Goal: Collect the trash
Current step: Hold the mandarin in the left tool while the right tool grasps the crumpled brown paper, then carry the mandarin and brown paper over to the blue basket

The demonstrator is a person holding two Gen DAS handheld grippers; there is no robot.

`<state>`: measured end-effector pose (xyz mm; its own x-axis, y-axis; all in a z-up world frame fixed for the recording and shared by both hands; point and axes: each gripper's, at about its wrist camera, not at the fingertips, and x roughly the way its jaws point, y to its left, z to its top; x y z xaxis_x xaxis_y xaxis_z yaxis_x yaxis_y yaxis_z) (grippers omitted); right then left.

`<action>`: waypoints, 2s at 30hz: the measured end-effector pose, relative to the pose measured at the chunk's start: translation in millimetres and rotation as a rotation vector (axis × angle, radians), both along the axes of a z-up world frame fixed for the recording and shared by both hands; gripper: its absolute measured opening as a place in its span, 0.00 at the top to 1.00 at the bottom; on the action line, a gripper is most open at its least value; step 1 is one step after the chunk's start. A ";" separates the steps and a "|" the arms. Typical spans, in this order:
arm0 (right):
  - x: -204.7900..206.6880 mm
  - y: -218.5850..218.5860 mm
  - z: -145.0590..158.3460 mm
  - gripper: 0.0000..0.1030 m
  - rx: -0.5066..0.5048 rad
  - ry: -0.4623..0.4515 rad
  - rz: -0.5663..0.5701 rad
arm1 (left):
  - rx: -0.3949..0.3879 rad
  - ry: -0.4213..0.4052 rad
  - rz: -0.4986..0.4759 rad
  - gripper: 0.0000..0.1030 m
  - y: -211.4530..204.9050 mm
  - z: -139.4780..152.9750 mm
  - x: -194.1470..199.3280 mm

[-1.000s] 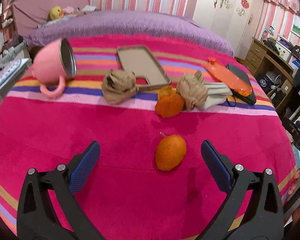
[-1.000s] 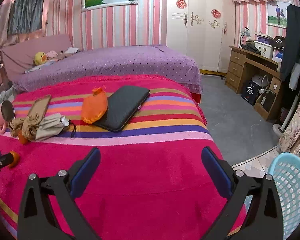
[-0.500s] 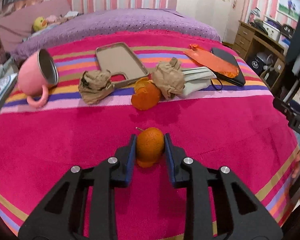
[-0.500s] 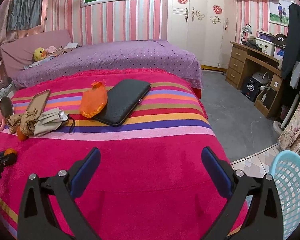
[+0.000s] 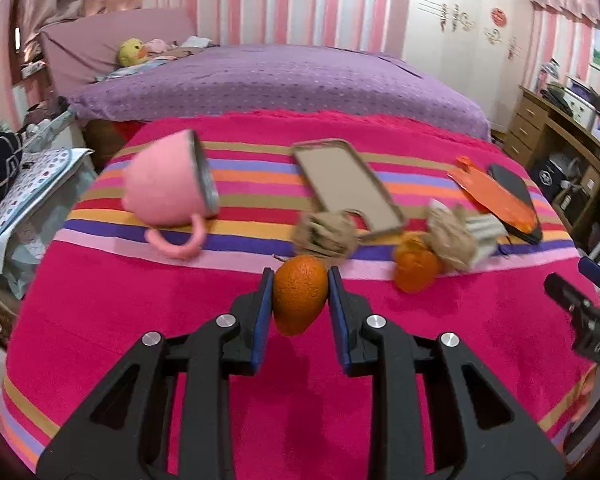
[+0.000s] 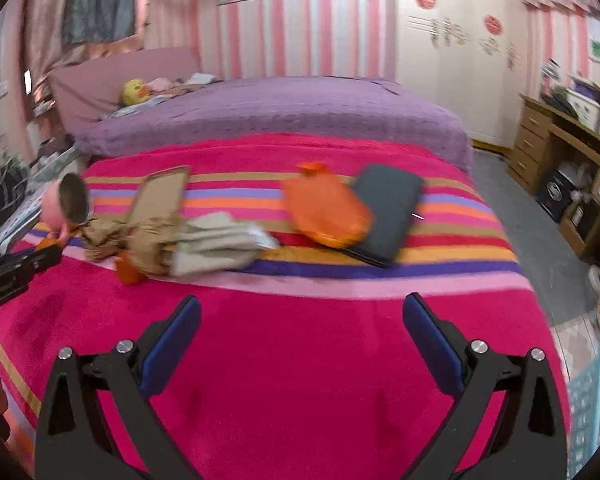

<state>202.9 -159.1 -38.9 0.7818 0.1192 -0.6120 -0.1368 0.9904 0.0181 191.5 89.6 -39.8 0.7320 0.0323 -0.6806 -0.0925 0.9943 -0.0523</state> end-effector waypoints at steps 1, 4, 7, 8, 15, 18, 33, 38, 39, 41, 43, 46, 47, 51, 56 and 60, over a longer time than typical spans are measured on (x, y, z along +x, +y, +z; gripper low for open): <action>4.0 15.0 2.0 0.05 -0.008 -0.001 0.026 | -0.002 -0.002 0.010 0.75 4.8 0.6 0.3; 11.4 46.4 6.9 0.06 -0.003 -0.013 0.078 | -0.038 -0.002 0.038 0.75 20.9 1.8 1.4; 18.0 73.1 6.8 0.18 -0.019 0.001 0.139 | -0.057 0.004 0.076 0.75 38.2 2.5 3.8; 20.8 83.4 4.6 0.25 -0.036 0.009 0.161 | -0.067 0.005 0.081 0.75 40.9 2.3 4.9; 42.9 105.7 -9.0 0.57 -0.017 0.056 0.197 | -0.099 0.010 0.100 0.75 51.3 0.7 6.4; 48.8 107.8 -13.5 0.61 -0.004 0.074 0.216 | -0.106 0.009 0.098 0.75 50.9 0.8 7.4; -0.5 29.3 19.5 0.64 0.025 -0.016 0.164 | -0.120 -0.020 0.043 0.75 22.4 11.2 -1.2; -13.9 2.7 18.3 0.62 0.034 -0.011 0.136 | -0.095 -0.022 0.001 0.75 1.1 12.6 -5.9; -15.8 -2.2 17.0 0.62 0.034 -0.006 0.129 | -0.092 -0.022 -0.004 0.75 -1.6 12.9 -6.5; -18.4 -14.9 11.1 0.62 0.039 0.018 0.111 | -0.087 -0.022 -0.012 0.75 -6.3 13.6 -7.0; -19.3 -26.0 2.3 0.62 0.022 0.048 0.089 | -0.093 -0.020 -0.018 0.75 -8.4 13.8 -6.9; -19.1 -41.3 -10.0 0.62 0.000 0.062 0.046 | -0.098 -0.016 -0.027 0.75 -12.2 12.7 -7.6; -19.3 -45.5 -13.2 0.60 0.004 0.062 0.037 | -0.092 -0.016 -0.029 0.75 -13.4 12.3 -7.7; -14.5 -56.8 -18.2 0.60 0.017 0.069 0.005 | -0.058 -0.005 -0.042 0.75 -18.1 7.9 -6.3; -5.2 -57.3 -23.4 0.45 0.007 0.095 -0.001 | -0.036 0.010 -0.044 0.75 -21.4 2.2 -5.0; -2.4 -54.7 -19.3 0.47 -0.006 0.070 0.001 | -0.030 0.010 -0.047 0.75 -23.4 1.4 -5.5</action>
